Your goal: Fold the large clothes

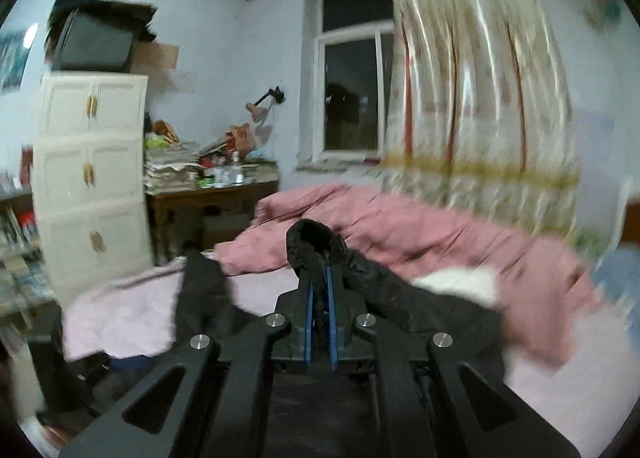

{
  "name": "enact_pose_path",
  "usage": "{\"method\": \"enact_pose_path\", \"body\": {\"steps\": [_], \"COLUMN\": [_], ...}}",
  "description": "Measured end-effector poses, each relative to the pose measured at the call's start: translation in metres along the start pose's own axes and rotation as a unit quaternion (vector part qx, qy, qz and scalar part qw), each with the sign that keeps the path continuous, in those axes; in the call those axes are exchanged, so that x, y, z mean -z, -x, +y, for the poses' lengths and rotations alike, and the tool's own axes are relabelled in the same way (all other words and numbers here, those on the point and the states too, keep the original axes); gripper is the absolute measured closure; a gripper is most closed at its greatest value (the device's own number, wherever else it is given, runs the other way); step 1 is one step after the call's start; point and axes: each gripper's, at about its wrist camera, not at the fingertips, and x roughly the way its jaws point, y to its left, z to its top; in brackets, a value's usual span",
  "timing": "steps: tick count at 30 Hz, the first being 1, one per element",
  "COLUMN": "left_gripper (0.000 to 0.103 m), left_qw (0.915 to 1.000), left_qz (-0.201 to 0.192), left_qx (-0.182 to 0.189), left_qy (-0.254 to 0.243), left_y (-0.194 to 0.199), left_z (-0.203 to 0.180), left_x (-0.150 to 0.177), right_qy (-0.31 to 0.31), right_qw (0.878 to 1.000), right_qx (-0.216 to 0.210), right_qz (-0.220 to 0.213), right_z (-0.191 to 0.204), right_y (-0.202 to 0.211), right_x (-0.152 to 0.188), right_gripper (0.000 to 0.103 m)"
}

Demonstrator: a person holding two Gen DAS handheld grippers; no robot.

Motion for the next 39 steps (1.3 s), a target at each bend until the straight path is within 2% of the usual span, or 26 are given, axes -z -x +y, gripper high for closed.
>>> {"method": "enact_pose_path", "body": {"steps": [3, 4, 6, 7, 8, 11, 13, 16, 20, 22, 24, 26, 28, 32, 34, 37, 39], "left_gripper": [0.011, 0.011, 0.011, 0.011, 0.011, 0.011, 0.011, 0.009, 0.009, 0.009, 0.009, 0.009, 0.009, 0.009, 0.009, 0.009, 0.016], "left_qw": [1.0, 0.9999, 0.9997, 0.9995, 0.9991, 0.9956, 0.9914, 0.9862, 0.9793, 0.9755, 0.9716, 0.9685, 0.9638, 0.9409, 0.9331, 0.9415, 0.9476], "left_qz": [-0.002, -0.004, -0.008, -0.012, -0.017, -0.03, -0.036, -0.014, 0.071, 0.101, 0.145, 0.174, 0.193, 0.257, 0.281, 0.26, 0.237], "left_qx": [-0.006, -0.008, -0.01, -0.002, 0.004, -0.06, -0.064, -0.023, 0.059, 0.085, 0.113, 0.13, 0.13, 0.148, 0.138, 0.063, 0.036], "left_qy": [-0.004, -0.009, -0.021, -0.03, -0.038, -0.066, -0.109, -0.163, -0.18, -0.176, -0.149, -0.122, -0.13, -0.164, -0.176, -0.205, -0.211], "left_y": [0.001, 0.001, -0.001, -0.003, -0.006, -0.019, -0.024, -0.04, -0.077, -0.093, -0.117, -0.14, -0.16, -0.2, -0.217, -0.239, -0.251], "left_z": [0.009, 0.009, 0.007, 0.006, 0.007, 0.002, -0.009, -0.029, -0.057, -0.073, -0.085, -0.099, -0.116, -0.153, -0.163, -0.173, -0.176], "left_x": [0.001, 0.001, 0.0, -0.001, -0.002, -0.004, -0.007, -0.014, -0.026, -0.03, -0.033, -0.031, -0.027, -0.011, -0.005, -0.008, -0.016], "right_qy": [-0.023, -0.025, -0.034, -0.045, -0.053, -0.078, -0.091, -0.106, -0.134, -0.118, -0.095, -0.097, -0.133, -0.159, -0.159, -0.192, -0.216], "right_qw": [0.999, 0.998, 0.998, 0.997, 0.997, 0.995, 0.994, 0.994, 0.989, 0.983, 0.974, 0.967, 0.962, 0.955, 0.952, 0.942, 0.933], "right_qx": [-0.042, -0.041, -0.039, -0.044, -0.043, -0.053, -0.054, -0.009, 0.069, 0.138, 0.204, 0.228, 0.217, 0.19, 0.167, 0.154, 0.152], "right_qz": [0.024, 0.028, 0.035, 0.039, 0.037, 0.024, 0.022, 0.001, -0.007, -0.002, 0.031, 0.059, 0.097, 0.166, 0.201, 0.23, 0.244], "right_z": [-0.002, -0.004, -0.01, -0.015, -0.022, -0.043, -0.057, -0.081, -0.12, -0.131, -0.14, -0.149, -0.163, -0.177, -0.178, -0.184, -0.191], "right_y": [-0.02, -0.022, -0.026, -0.025, -0.019, 0.004, 0.018, 0.044, 0.069, 0.072, 0.066, 0.059, 0.049, 0.025, 0.015, 0.007, 0.0], "right_x": [0.031, 0.037, 0.047, 0.051, 0.054, 0.06, 0.057, 0.05, 0.05, 0.06, 0.082, 0.109, 0.133, 0.149, 0.159, 0.178, 0.188], "right_gripper": [0.095, 0.089, 0.064, 0.042, 0.038, 0.037, 0.033, 0.027, 0.024, 0.023, 0.023, 0.023, 0.023, 0.023, 0.023, 0.026, 0.045]}}
